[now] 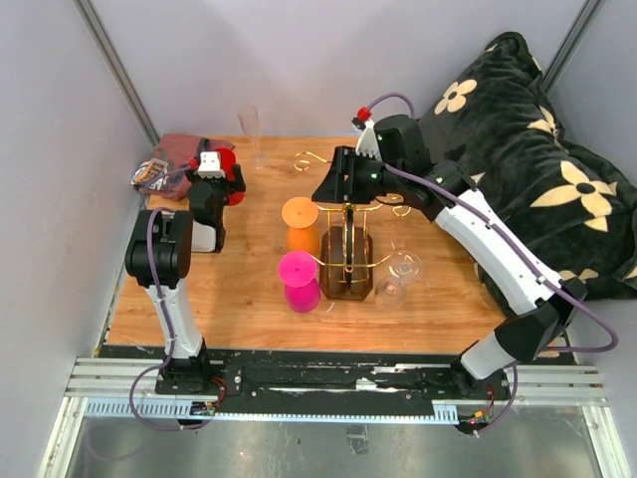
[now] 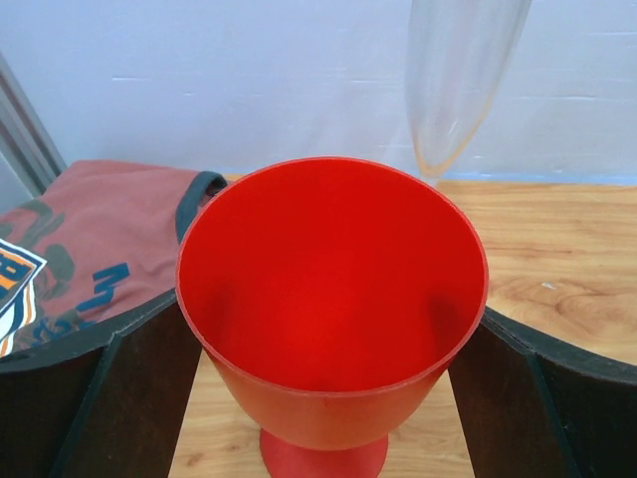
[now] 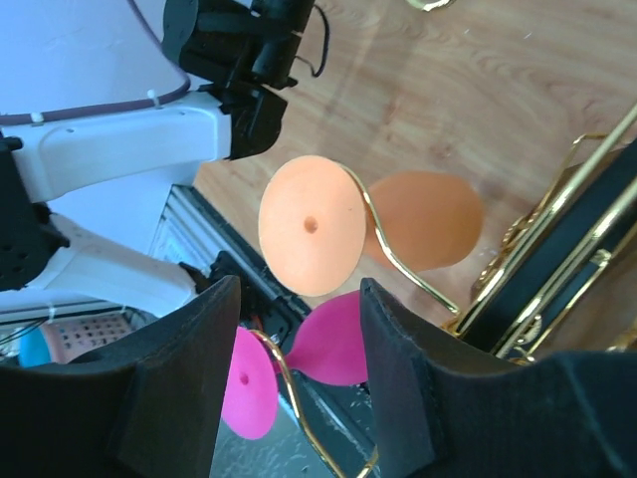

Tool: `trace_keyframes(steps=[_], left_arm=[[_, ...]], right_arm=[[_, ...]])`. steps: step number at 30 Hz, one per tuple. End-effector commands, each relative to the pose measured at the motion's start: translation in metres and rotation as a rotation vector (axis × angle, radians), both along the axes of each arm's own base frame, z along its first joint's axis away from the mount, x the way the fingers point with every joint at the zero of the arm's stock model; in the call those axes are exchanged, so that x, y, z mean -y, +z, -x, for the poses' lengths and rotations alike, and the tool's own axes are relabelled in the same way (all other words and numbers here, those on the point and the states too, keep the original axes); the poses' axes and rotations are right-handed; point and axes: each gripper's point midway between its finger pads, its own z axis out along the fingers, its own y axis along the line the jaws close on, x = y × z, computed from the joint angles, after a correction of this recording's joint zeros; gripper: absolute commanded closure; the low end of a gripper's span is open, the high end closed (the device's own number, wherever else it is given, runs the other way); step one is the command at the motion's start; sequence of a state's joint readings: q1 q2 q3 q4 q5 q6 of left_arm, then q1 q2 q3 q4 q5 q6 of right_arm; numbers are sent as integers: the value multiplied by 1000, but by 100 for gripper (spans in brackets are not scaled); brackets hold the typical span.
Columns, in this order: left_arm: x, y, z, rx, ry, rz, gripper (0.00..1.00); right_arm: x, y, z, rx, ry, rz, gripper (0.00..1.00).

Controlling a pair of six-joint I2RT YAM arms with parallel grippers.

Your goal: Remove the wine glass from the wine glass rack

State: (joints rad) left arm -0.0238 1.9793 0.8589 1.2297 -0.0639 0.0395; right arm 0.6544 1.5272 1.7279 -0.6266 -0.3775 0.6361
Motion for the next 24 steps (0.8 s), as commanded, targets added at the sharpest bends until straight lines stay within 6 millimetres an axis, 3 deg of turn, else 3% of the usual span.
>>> trace_keyframes(steps=[1, 8, 14, 24], left_arm=[[-3, 24, 1, 116, 25, 4, 0], [-3, 37, 2, 140, 30, 29, 0], [0, 64, 8, 176, 13, 52, 0], [4, 99, 19, 204, -7, 87, 0]], right_arm=[[-9, 0, 10, -112, 29, -66, 48], [-13, -20, 10, -149, 20, 1, 48], [-16, -39, 10, -165, -12, 48, 48], [-24, -53, 8, -190, -42, 61, 50]])
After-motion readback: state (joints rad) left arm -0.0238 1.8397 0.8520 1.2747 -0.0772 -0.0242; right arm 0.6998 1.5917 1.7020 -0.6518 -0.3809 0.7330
